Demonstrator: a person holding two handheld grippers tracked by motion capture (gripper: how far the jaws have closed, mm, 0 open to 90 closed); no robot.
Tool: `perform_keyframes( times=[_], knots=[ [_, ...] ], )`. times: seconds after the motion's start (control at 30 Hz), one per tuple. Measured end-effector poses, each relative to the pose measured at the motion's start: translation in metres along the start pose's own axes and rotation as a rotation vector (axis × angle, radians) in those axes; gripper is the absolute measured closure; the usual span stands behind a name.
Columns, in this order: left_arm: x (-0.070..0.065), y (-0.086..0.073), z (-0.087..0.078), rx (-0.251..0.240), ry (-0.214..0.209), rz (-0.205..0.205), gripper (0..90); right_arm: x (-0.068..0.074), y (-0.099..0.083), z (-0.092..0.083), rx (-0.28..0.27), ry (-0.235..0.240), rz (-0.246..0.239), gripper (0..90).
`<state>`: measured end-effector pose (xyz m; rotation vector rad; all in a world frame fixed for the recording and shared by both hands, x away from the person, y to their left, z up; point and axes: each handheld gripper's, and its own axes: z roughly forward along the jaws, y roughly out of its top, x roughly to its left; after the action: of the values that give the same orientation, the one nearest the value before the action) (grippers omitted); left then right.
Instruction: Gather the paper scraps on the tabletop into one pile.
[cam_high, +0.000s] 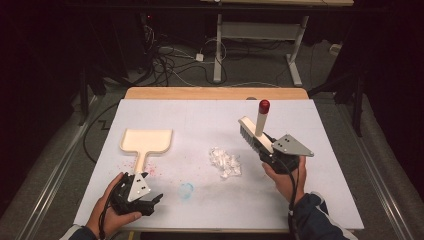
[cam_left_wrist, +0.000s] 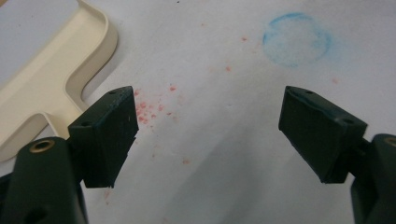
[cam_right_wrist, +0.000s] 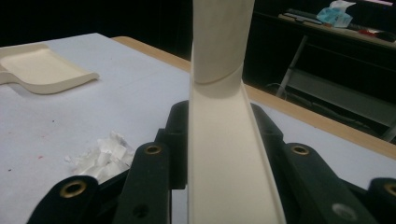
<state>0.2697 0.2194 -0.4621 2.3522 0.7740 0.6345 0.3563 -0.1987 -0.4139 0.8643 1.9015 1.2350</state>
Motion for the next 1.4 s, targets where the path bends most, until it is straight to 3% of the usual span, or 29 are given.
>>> perform_keyframes(
  times=[0.27,0.77,0.93,1.1,1.4],
  knots=[
    [0.008,-0.001,-0.002,-0.024,0.053,-0.067,19.0,-0.017,-0.005,-0.02,0.002,0.014,0.012,67.6],
    [0.018,-0.003,-0.001,-0.025,0.084,-0.157,20.7,-0.022,-0.022,-0.045,0.024,0.033,-0.008,67.7],
    [0.024,-0.006,0.0,-0.017,0.097,-0.185,20.8,-0.021,-0.026,-0.048,0.042,0.038,-0.024,67.7],
    [0.031,-0.007,0.004,-0.004,0.102,-0.216,20.8,-0.026,-0.029,-0.048,0.055,0.043,-0.012,67.6],
    [0.044,-0.01,0.009,0.023,0.121,-0.309,21.4,-0.022,-0.028,-0.046,0.059,0.05,-0.023,67.6]
  ],
)
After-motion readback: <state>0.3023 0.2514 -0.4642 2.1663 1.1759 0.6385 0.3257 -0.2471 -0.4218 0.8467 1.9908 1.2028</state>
